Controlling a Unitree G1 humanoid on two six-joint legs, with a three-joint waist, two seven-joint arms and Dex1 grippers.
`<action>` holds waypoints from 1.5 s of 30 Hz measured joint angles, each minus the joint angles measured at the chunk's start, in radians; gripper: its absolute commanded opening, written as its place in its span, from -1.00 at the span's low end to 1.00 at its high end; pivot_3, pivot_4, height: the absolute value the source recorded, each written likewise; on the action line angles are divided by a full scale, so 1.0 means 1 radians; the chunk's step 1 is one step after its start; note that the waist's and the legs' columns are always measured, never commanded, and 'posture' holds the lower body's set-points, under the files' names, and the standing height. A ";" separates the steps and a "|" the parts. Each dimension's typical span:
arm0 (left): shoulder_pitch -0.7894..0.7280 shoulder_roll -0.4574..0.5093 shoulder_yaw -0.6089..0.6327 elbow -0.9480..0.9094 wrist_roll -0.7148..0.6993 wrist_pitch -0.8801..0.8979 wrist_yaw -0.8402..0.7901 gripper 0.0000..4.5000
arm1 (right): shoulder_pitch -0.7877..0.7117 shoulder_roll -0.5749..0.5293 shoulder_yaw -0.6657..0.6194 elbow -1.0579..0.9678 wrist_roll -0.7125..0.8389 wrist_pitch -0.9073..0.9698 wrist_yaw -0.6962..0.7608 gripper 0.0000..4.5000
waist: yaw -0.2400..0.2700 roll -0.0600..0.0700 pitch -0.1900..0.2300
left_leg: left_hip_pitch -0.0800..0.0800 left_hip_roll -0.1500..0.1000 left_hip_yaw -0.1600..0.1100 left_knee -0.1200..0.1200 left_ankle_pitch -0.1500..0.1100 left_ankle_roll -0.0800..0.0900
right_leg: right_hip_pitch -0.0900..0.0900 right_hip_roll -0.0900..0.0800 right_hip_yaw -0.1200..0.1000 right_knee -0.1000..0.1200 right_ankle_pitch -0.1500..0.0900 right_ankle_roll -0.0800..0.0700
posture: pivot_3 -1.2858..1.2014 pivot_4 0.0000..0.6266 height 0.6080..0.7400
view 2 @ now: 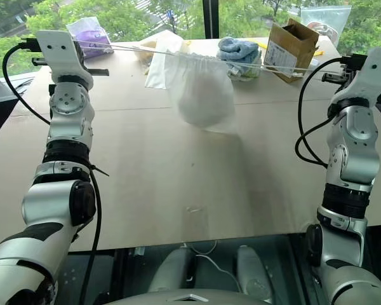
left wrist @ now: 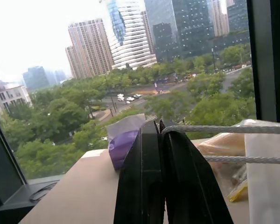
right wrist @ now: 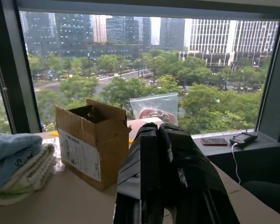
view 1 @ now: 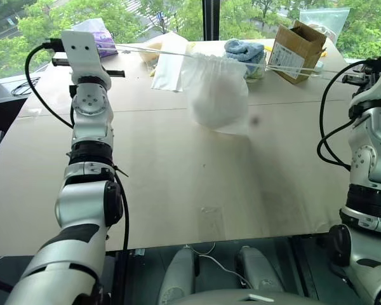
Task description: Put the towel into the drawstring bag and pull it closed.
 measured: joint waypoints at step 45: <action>0.870 0.447 -0.086 -0.614 -0.358 0.457 -1.383 0.95 | 0.974 -0.509 -0.028 -0.227 0.425 -0.036 1.228 0.23 | 0.041 0.003 0.000 | 0.025 0.007 0.000 -0.004 -0.005 0.008 | 0.029 0.002 0.000 -0.010 -0.001 0.000 | 0.03 -0.52 1.00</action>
